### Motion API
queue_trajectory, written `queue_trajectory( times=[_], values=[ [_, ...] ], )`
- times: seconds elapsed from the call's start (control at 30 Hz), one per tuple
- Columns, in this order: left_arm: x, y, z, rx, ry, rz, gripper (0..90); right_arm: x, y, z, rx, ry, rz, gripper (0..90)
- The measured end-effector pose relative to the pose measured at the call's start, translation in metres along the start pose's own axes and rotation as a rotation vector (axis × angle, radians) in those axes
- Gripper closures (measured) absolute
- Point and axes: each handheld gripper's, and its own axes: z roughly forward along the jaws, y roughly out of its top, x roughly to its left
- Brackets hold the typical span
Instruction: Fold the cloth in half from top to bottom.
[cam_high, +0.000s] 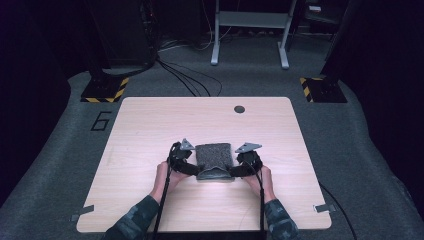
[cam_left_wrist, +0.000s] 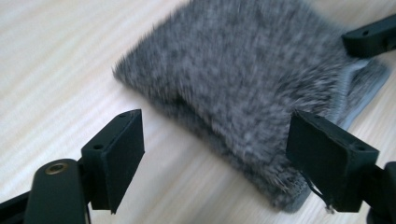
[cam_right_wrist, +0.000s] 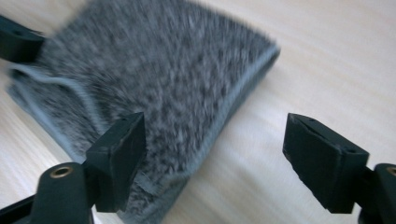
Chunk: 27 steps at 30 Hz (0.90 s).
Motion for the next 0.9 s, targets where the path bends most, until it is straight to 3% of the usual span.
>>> queue_trajectory(
  times=[0.23,0.37,0.6,0.9],
  values=[
    [0.001,-0.009,0.009,0.066,0.030,0.037,17.8,0.008,-0.010,0.004,0.052,-0.049,-0.027,15.1],
    [0.001,-0.012,0.011,0.060,0.041,0.046,16.1,0.012,-0.014,0.003,0.056,-0.058,-0.033,14.9],
    [-0.001,-0.019,0.008,0.051,0.022,0.020,16.0,0.012,-0.023,0.001,0.042,-0.036,0.019,14.2],
    [-0.002,-0.021,0.007,0.043,0.012,0.021,15.1,0.014,-0.028,-0.003,0.031,-0.038,0.014,13.8]
  ],
)
